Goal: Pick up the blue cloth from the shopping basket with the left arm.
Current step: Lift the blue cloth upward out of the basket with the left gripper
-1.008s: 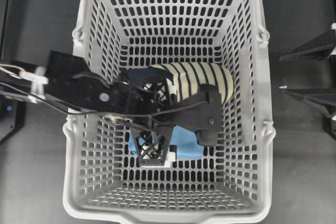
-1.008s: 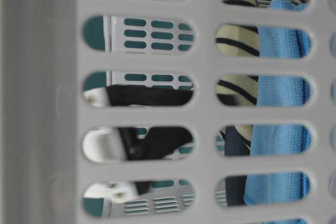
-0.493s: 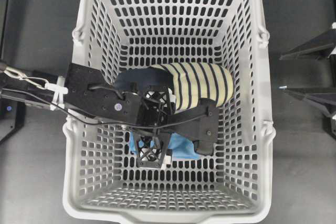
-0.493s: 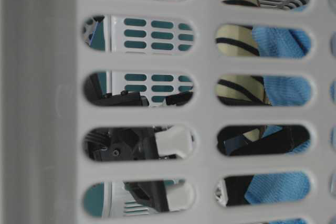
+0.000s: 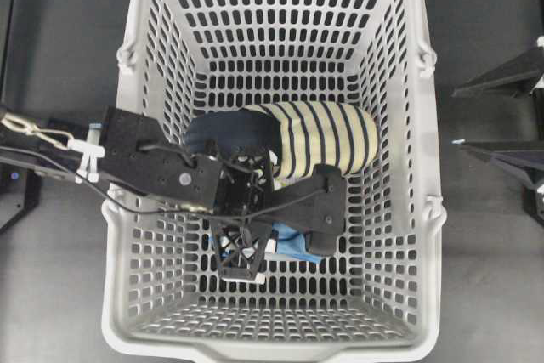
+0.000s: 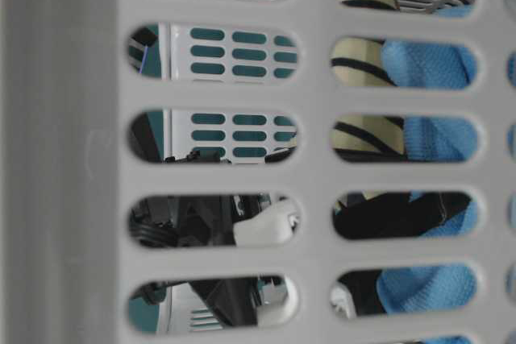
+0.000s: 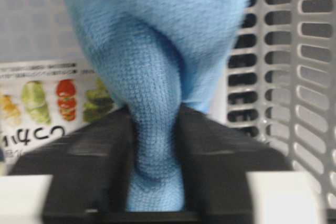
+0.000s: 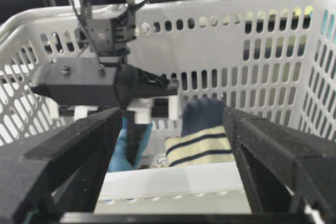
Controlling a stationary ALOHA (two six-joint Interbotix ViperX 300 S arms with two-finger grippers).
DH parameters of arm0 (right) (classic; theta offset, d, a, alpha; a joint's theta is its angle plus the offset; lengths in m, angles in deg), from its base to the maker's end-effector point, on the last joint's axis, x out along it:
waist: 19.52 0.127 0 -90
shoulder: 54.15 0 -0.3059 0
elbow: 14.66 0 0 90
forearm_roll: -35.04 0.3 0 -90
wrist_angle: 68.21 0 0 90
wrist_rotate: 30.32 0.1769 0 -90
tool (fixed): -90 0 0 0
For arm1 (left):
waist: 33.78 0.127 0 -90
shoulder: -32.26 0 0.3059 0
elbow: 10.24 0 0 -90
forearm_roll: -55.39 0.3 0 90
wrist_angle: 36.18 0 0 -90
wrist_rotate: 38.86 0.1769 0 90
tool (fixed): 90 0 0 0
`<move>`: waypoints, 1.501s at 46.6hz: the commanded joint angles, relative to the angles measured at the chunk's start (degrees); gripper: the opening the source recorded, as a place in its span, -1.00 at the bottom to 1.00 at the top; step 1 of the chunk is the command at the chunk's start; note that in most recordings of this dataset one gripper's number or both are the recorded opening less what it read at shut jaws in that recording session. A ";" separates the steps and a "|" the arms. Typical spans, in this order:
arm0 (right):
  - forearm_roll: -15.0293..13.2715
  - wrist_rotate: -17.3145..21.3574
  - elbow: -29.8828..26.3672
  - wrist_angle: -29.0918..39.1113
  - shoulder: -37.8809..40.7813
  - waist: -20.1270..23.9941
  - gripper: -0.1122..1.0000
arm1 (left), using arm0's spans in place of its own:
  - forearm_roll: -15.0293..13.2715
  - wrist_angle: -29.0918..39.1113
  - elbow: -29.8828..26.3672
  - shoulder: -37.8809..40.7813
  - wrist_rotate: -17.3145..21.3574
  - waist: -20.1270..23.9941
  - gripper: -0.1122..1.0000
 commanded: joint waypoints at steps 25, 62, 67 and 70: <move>0.09 0.09 1.14 -0.70 -1.41 -0.09 0.55 | 0.18 13.54 -16.61 -6.33 -1.05 0.53 -0.51; 0.18 0.09 2.11 -0.62 -3.43 -0.18 0.55 | 0.18 30.06 -35.24 -5.98 -0.44 2.46 -0.51; 0.09 0.09 2.02 -0.70 -3.34 -0.09 0.55 | 0.18 30.06 -35.24 -5.98 -0.44 2.46 -0.51; 0.18 0.18 2.11 -0.70 -3.34 -0.09 0.55 | 0.18 30.15 -35.24 -5.98 -0.35 2.46 -0.51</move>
